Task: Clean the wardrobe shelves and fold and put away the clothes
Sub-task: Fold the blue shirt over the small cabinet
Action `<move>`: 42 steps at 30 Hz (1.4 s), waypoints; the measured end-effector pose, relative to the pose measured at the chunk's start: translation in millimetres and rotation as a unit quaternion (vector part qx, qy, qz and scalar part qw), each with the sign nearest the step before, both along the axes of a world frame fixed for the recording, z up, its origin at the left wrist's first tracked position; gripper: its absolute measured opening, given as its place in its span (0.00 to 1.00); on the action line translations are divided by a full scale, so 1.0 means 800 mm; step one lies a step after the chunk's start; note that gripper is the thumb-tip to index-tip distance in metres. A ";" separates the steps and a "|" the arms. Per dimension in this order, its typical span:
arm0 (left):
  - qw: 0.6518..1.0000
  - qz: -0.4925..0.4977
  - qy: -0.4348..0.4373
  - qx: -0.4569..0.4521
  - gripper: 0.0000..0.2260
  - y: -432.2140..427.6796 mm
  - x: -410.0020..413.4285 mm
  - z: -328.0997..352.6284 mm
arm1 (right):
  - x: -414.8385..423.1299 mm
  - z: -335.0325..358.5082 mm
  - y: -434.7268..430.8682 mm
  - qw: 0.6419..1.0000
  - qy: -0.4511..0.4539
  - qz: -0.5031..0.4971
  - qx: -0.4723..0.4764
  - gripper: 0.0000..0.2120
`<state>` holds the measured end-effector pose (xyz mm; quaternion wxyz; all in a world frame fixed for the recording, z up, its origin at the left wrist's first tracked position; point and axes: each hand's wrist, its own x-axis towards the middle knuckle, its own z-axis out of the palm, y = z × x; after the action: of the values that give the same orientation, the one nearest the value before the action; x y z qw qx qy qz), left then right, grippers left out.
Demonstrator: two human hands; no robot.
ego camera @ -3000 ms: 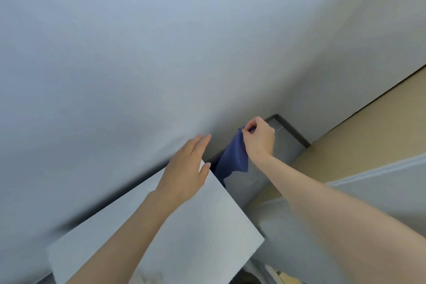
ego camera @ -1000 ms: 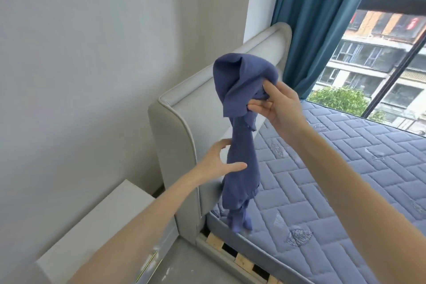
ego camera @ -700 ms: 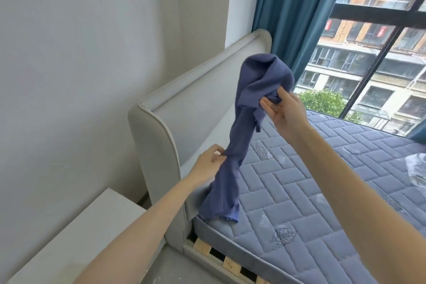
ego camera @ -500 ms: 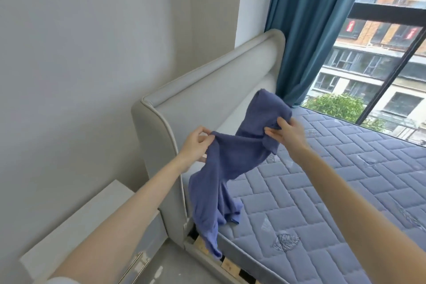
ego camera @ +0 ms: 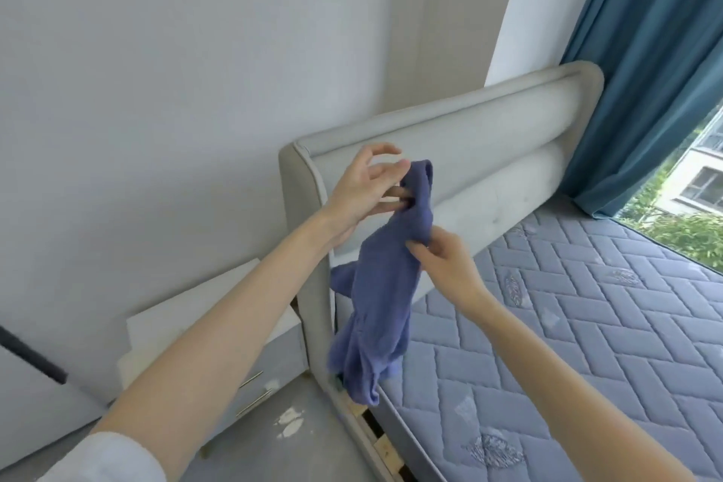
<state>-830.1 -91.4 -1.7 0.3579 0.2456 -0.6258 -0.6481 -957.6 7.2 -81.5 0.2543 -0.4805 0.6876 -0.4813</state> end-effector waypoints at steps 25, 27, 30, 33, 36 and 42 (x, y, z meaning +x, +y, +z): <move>0.943 0.225 -0.204 -0.137 0.07 0.007 0.206 -0.043 | 0.092 0.036 -0.056 0.991 0.080 0.098 -0.034 0.10; 0.934 0.206 -0.220 -0.194 0.06 0.001 0.221 -0.020 | 0.126 0.045 -0.066 0.981 0.041 0.180 -0.055 0.16; 0.921 0.166 -0.264 -0.233 0.04 -0.003 0.245 -0.006 | 0.168 0.065 -0.092 0.935 0.000 0.354 0.023 0.21; 0.915 0.193 -0.258 -0.242 0.03 -0.010 0.272 0.001 | 0.203 0.067 -0.117 0.908 0.040 0.414 0.042 0.13; 0.912 0.237 -0.237 -0.235 0.04 -0.022 0.317 0.003 | 0.235 0.076 -0.138 0.910 0.011 0.414 0.011 0.15; 0.920 0.222 -0.292 -0.138 0.12 -0.034 0.409 -0.031 | 0.315 0.114 -0.179 0.896 0.013 0.441 -0.046 0.12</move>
<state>-502.5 -118.6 -26.5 0.3248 0.5045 -0.7151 -0.3586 -705.6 -136.1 9.7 0.4093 -0.7517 0.3853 -0.3450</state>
